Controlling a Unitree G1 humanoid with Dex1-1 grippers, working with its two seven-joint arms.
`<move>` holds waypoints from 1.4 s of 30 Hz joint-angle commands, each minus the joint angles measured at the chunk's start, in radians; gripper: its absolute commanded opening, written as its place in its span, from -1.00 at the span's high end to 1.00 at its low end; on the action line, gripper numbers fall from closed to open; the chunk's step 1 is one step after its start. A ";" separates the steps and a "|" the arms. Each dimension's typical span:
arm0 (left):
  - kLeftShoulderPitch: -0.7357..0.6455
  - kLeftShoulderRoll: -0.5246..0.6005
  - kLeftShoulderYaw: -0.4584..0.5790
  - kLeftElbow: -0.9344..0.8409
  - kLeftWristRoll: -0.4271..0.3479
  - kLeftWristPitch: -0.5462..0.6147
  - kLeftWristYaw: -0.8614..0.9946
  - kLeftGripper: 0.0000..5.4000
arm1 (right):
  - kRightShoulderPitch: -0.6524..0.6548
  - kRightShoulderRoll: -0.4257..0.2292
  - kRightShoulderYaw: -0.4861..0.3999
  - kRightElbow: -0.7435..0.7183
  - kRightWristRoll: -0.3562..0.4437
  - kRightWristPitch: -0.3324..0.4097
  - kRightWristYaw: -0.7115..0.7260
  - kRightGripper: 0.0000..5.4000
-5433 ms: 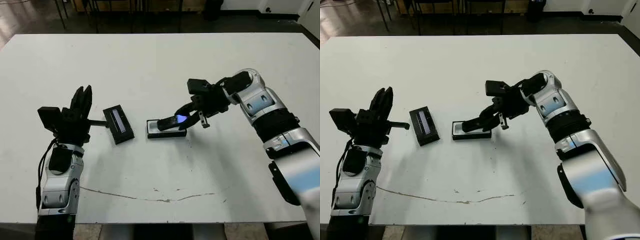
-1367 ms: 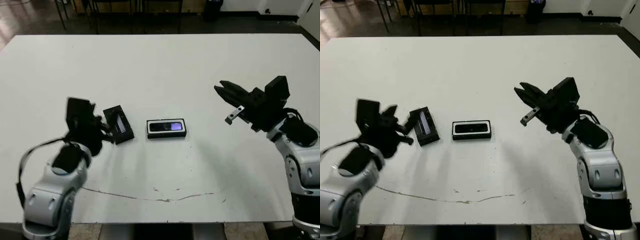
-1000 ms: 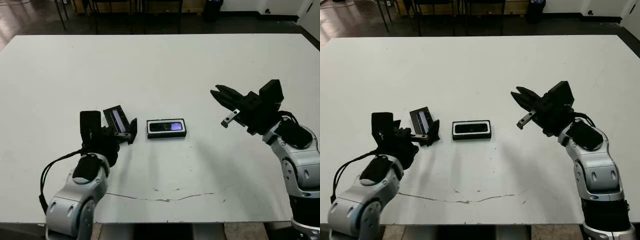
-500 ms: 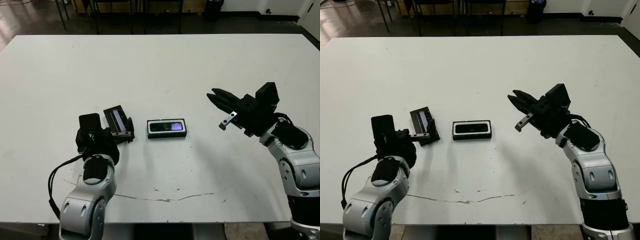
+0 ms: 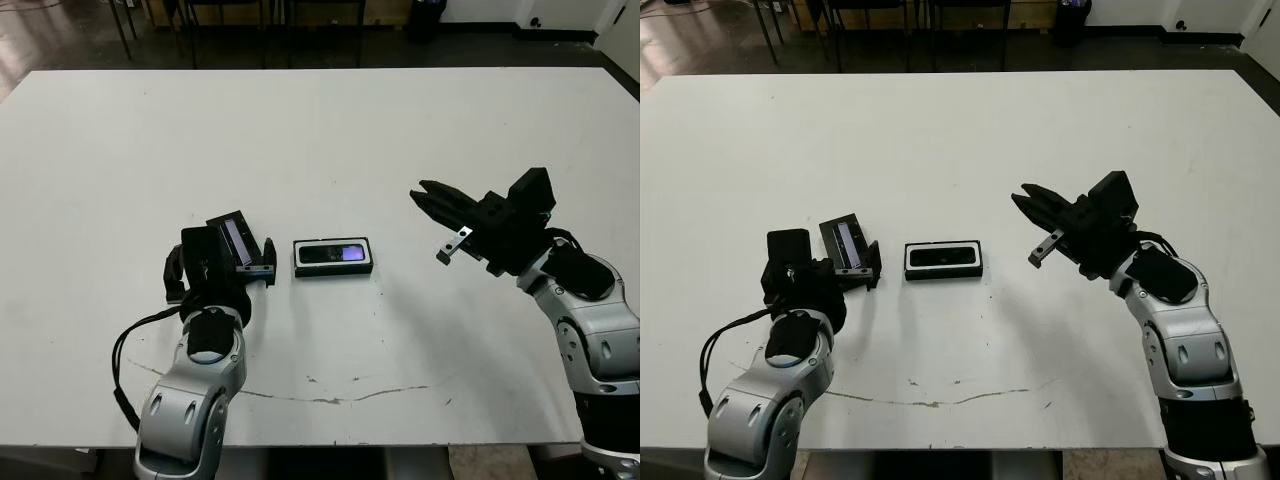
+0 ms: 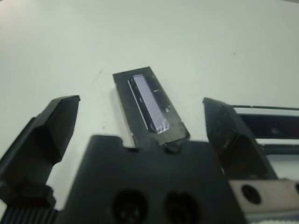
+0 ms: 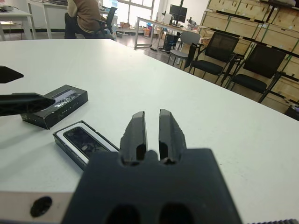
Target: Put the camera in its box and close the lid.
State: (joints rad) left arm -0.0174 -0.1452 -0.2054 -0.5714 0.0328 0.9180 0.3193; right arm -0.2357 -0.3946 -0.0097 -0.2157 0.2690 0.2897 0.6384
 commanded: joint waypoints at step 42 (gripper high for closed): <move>0.010 -0.086 -0.014 0.211 -0.058 -0.055 0.031 -0.99 | 0.045 -0.019 0.017 0.000 0.021 -0.003 0.044 1.00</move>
State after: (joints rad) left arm -0.0323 -0.1462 -0.2213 -0.3745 -0.0131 0.8667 0.3572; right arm -0.2070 -0.3987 0.0005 -0.2207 0.2911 0.2885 0.6760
